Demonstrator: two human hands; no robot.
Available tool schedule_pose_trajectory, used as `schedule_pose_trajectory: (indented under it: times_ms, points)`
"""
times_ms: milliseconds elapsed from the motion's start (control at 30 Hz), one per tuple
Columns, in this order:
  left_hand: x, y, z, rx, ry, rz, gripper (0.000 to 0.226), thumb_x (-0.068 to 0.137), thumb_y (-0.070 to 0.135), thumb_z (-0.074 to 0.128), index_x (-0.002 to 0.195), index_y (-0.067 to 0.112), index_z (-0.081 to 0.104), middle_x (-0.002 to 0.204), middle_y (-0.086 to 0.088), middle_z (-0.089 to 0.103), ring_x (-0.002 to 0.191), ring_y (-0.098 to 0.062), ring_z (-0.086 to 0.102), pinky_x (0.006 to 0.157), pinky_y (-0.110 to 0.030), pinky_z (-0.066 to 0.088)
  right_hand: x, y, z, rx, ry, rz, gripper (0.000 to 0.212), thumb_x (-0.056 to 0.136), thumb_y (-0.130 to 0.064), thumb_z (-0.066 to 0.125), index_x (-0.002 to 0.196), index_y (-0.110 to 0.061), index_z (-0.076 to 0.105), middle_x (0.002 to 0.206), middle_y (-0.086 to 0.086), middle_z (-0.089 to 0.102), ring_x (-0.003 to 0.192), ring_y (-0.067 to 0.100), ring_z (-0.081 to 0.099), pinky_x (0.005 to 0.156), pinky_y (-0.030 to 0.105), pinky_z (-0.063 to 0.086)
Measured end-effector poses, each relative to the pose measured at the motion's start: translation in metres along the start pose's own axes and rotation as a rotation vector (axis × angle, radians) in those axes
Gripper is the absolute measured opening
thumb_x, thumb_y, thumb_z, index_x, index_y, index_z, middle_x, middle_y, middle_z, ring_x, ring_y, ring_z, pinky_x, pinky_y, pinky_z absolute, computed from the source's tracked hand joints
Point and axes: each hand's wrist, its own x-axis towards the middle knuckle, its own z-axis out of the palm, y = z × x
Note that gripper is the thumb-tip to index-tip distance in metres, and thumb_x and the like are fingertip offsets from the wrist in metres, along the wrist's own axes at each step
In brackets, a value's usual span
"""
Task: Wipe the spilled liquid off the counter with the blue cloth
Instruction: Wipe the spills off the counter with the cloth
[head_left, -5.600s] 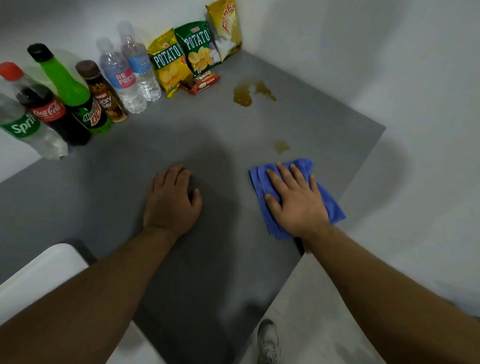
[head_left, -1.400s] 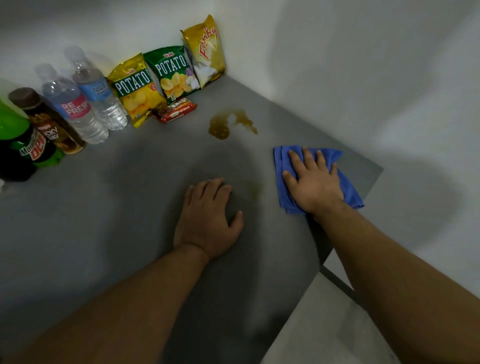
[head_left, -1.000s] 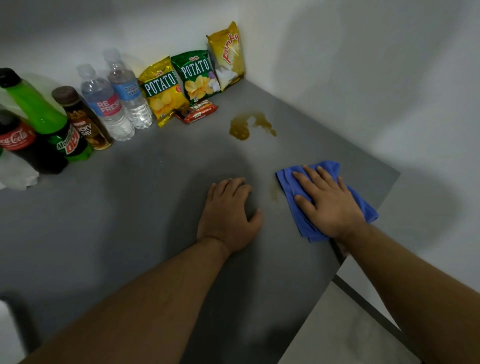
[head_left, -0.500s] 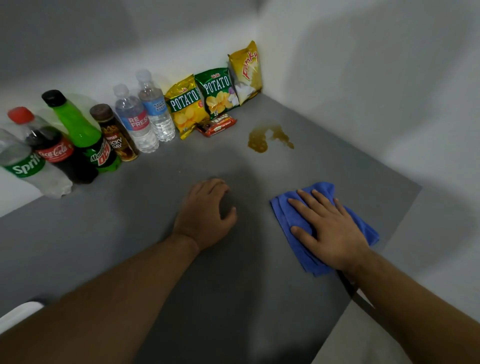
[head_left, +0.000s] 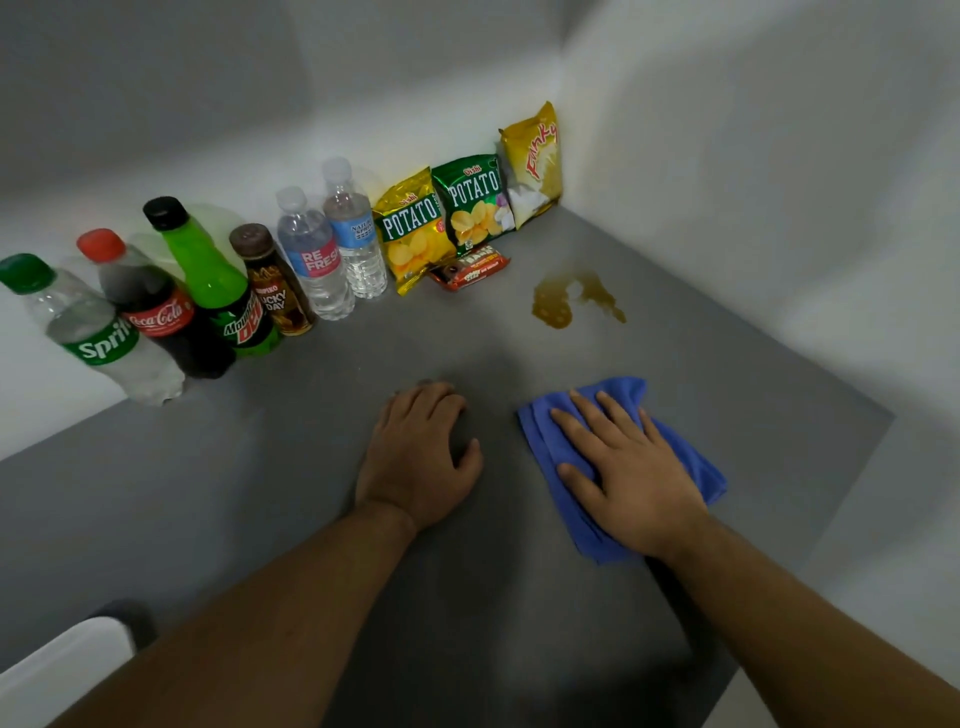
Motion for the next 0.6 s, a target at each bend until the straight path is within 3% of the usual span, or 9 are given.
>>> schedule_pose_trajectory:
  times_ms: [100,300,433,600]
  points:
    - [0.001,-0.001,0.001,0.002,-0.003,0.0,0.048,0.087,0.046,0.054,0.126,0.018,0.062,0.139,-0.001,0.055,0.127,-0.025,0.049,0.114,-0.043,0.037,-0.003,0.022,-0.004,0.008,0.003,0.032,0.066,0.1,-0.072,0.015,0.162,-0.048,0.008,0.171,-0.021,0.003,0.159,0.011,-0.004,0.129,0.048,0.006]
    - [0.002,-0.002,0.003,-0.001,-0.021,-0.013,0.053,0.089,0.051,0.049,0.133,0.022,0.057,0.144,0.002,0.05,0.135,-0.02,0.043,0.118,-0.042,0.034,0.068,-0.008,-0.003,-0.034,0.016,0.225,0.072,0.1,-0.066,0.008,0.164,-0.035,0.002,0.174,-0.006,0.0,0.16,0.025,-0.003,0.127,0.054,0.002]
    - [0.003,-0.002,0.003,-0.004,-0.023,-0.023,0.054,0.087,0.05,0.052,0.131,0.021,0.059,0.143,0.002,0.052,0.134,-0.021,0.044,0.116,-0.044,0.036,0.075,-0.038,0.003,-0.046,-0.004,0.091,0.07,0.102,-0.064,0.007,0.165,-0.034,0.001,0.173,-0.007,-0.001,0.16,0.024,-0.005,0.127,0.051,-0.002]
    - [0.006,-0.009,0.001,-0.123,0.014,-0.032,0.048,0.083,0.046,0.059,0.123,0.02,0.064,0.134,0.002,0.059,0.126,-0.02,0.052,0.112,-0.041,0.041,0.05,-0.015,-0.002,-0.008,-0.02,-0.115,0.065,0.103,-0.067,0.019,0.163,-0.045,0.008,0.17,-0.02,0.002,0.157,0.009,-0.007,0.124,0.036,-0.01]
